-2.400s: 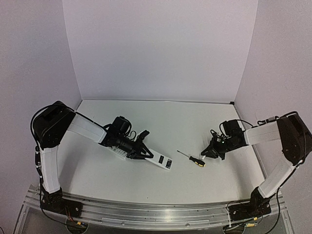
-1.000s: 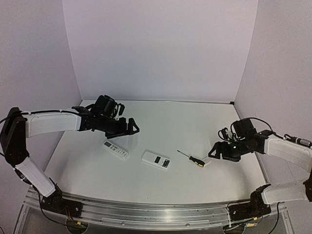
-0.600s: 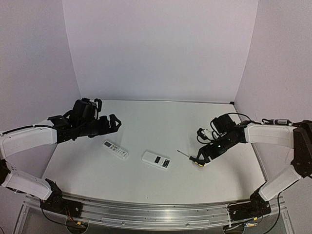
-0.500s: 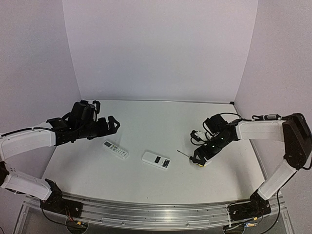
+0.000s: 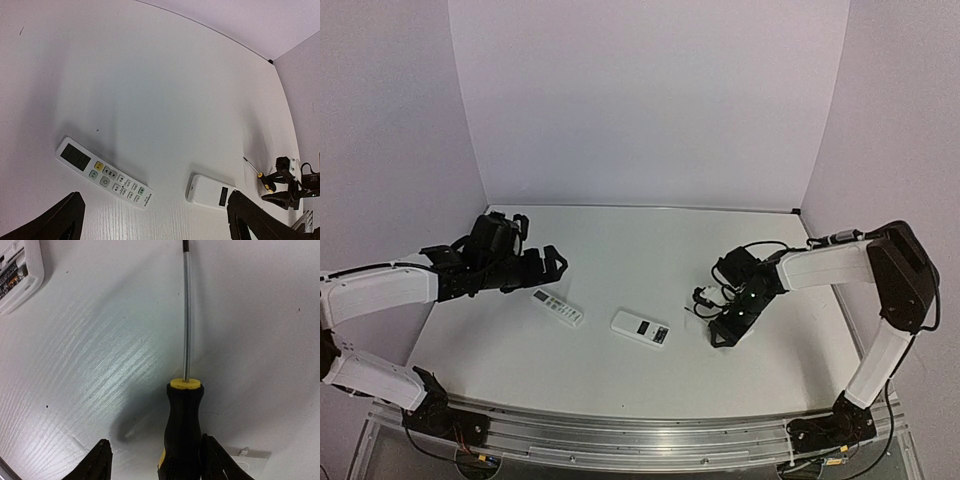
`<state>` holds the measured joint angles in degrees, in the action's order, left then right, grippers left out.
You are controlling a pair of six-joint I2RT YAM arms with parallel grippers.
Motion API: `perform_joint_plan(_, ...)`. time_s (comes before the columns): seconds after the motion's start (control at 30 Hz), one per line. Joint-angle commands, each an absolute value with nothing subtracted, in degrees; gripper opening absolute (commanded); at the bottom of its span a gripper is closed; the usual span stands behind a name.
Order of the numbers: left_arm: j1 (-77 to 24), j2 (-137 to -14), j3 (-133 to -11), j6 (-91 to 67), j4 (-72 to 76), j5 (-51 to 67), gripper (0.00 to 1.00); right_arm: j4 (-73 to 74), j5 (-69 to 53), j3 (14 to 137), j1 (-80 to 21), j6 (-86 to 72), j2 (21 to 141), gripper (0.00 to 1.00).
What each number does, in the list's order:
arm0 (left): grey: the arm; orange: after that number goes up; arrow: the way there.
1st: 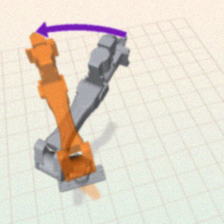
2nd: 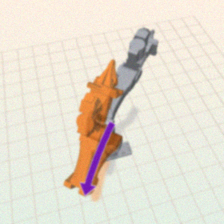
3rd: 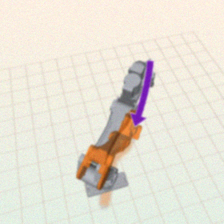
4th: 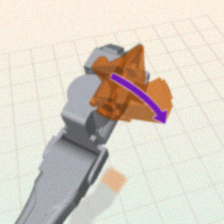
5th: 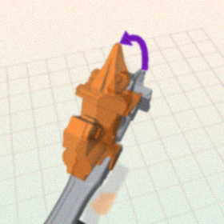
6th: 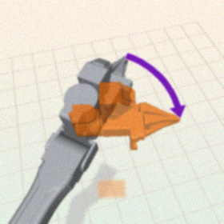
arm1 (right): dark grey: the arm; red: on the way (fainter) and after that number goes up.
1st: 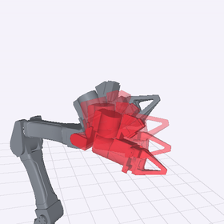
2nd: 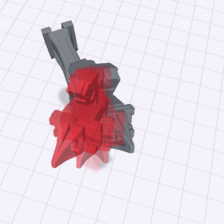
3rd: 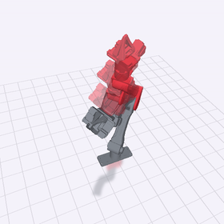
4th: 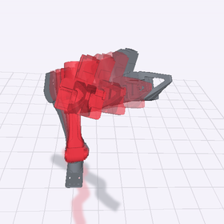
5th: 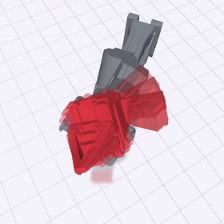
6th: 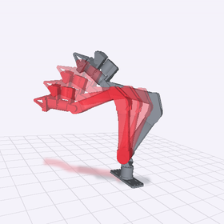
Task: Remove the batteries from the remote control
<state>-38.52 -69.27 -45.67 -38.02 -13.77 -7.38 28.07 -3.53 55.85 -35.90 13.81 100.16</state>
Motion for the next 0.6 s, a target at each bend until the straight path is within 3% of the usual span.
perform_joint_plan(0.0,-38.23,-70.83,-46.13,-38.44,-11.76,-6.36,1.00,30.64,-0.32,58.53,-37.45,15.26,102.13,0.54)
perform_joint_plan(0.17,-38.23,-71.59,-45.74,-38.67,-11.21,-5.05,1.00,32.16,2.37,59.75,-38.94,15.06,104.10,0.45)
perform_joint_plan(0.4,-38.23,-71.29,-45.17,-38.48,-10.93,-4.01,1.00,34.15,2.91,60.33,-39.47,13.61,104.63,0.20)
perform_joint_plan(0.57,-38.23,-71.28,-45.17,-37.07,-9.90,-1.43,1.00,34.11,1.98,59.70,-39.75,13.61,101.78,0.10)
